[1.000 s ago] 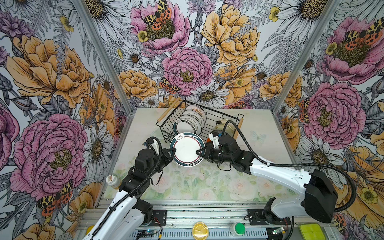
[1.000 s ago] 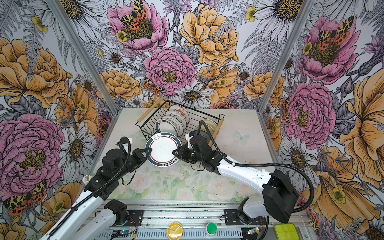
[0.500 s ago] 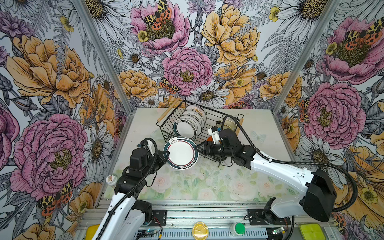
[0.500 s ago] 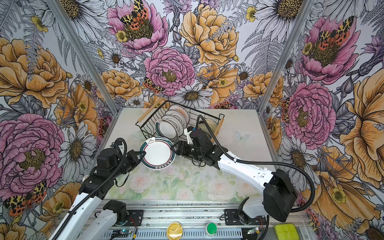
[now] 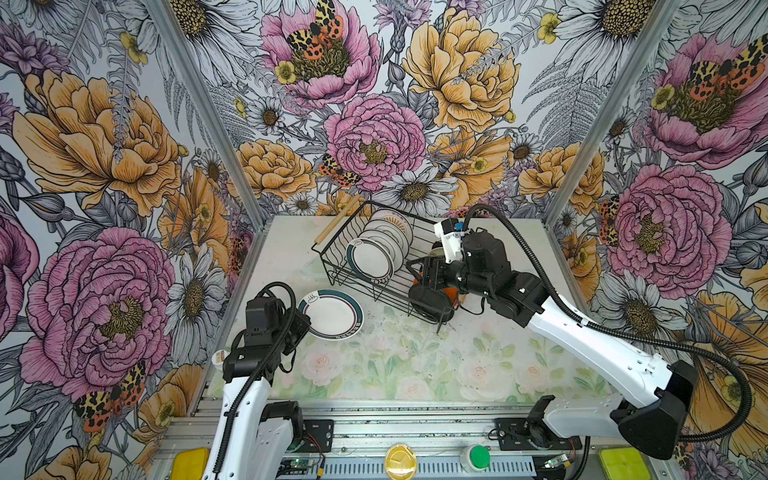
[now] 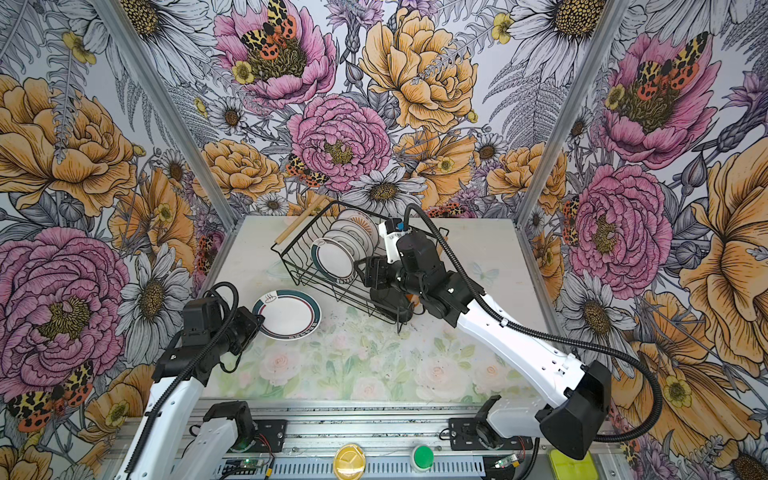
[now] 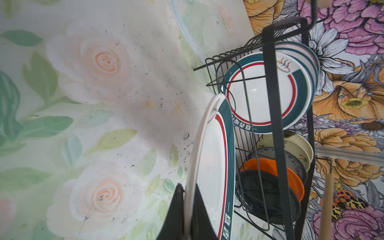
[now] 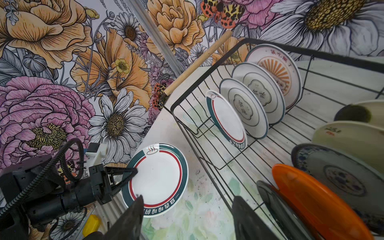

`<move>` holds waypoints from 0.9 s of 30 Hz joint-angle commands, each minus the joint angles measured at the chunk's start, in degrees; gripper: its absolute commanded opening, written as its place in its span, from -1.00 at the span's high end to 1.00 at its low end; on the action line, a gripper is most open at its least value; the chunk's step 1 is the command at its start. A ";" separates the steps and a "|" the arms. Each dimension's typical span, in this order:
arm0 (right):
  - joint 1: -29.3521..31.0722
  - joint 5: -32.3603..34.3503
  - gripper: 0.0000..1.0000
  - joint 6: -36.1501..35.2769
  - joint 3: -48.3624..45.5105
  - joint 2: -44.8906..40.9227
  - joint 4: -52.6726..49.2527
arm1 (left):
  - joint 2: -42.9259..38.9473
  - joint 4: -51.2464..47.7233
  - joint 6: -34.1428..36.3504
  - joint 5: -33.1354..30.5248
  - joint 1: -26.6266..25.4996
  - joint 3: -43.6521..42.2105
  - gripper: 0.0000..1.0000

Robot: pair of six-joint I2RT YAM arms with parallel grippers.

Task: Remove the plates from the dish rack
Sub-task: 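Release the plate with the right gripper while the left gripper lowers it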

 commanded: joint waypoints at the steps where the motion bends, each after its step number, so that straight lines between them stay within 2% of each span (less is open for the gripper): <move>1: -0.75 7.12 -0.38 -7.09 1.79 -0.73 -3.48 | 2.02 1.06 1.81 -4.96 1.04 1.82 1.00; 8: -2.26 14.98 -0.38 -10.60 1.32 0.39 -3.73 | 6.32 4.65 2.12 -9.52 1.85 0.08 1.00; 18: -4.77 12.43 -0.39 -13.40 3.52 5.81 -3.74 | 11.34 11.64 2.39 -9.18 4.96 -3.40 1.00; 27: -5.57 9.64 -0.44 -14.38 6.13 10.98 -3.81 | 13.59 13.35 2.88 -9.92 6.78 -5.01 0.96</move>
